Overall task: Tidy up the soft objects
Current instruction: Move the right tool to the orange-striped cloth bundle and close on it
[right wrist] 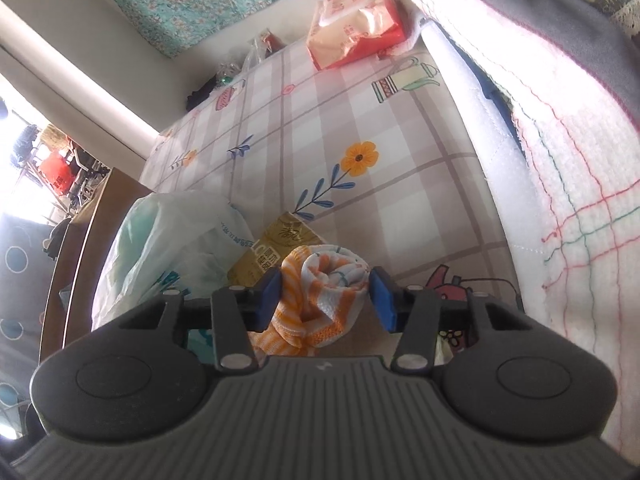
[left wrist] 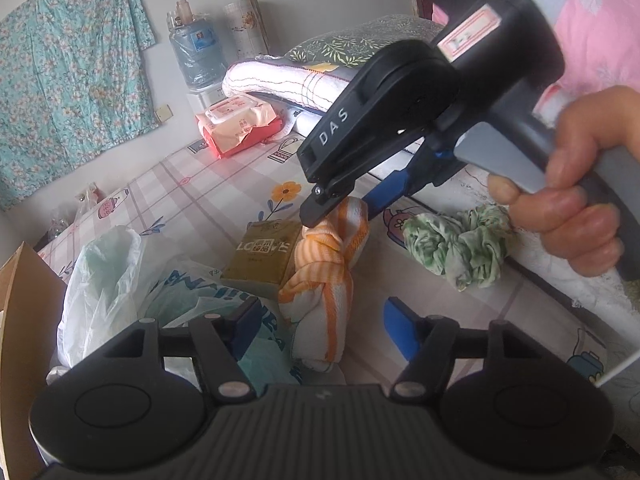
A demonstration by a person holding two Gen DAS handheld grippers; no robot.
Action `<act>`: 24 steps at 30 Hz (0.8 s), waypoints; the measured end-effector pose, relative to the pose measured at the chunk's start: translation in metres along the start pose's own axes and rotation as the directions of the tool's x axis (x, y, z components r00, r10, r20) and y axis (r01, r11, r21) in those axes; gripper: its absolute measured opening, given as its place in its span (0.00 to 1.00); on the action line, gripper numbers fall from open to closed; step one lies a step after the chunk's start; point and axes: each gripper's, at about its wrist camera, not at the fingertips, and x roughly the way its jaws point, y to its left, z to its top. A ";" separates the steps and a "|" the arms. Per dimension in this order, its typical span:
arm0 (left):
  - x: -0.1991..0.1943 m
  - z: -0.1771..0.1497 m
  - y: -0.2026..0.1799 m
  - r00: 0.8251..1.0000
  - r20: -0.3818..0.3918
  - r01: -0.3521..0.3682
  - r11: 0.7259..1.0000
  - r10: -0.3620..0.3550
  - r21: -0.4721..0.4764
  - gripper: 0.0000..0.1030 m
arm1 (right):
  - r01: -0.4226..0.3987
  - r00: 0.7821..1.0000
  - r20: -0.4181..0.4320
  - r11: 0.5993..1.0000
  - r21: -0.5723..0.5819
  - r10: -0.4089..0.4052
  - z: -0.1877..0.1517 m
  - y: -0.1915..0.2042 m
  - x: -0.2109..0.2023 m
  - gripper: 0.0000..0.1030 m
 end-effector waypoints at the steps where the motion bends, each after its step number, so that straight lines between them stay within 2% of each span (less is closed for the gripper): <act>1: 0.000 0.000 0.000 1.000 -0.002 0.001 1.000 -0.001 -0.001 0.67 | -0.007 1.000 0.013 1.000 -0.018 0.008 -0.003 0.005 -0.009 0.42; 5: -0.008 -0.003 -0.001 1.000 0.012 0.009 1.000 -0.009 -0.007 0.67 | -0.033 0.997 0.060 0.994 -0.101 0.039 -0.016 0.029 -0.049 0.28; 7: -0.016 -0.004 -0.002 0.999 0.032 0.017 1.000 -0.017 -0.007 0.66 | -0.029 0.996 0.082 0.989 -0.145 0.042 -0.023 0.041 -0.070 0.28; 9: -0.027 -0.005 -0.003 0.997 0.067 0.032 0.999 -0.031 -0.008 0.56 | -0.024 0.994 0.099 0.983 -0.180 0.043 -0.029 0.051 -0.087 0.28; 14: -0.051 -0.006 0.000 0.991 0.134 0.036 0.999 -0.031 -0.037 0.42 | -0.002 0.990 0.134 0.974 -0.225 0.033 -0.043 0.073 -0.117 0.27; 18: -0.078 -0.011 0.009 0.981 0.190 0.047 0.996 -0.033 -0.070 0.40 | -0.022 0.986 0.153 0.964 -0.265 0.064 -0.052 0.097 -0.137 0.27; 24: -0.131 -0.027 0.037 0.963 0.267 0.021 0.988 0.022 -0.156 0.39 | -0.069 0.975 0.171 0.923 -0.379 0.143 -0.069 0.161 -0.168 0.26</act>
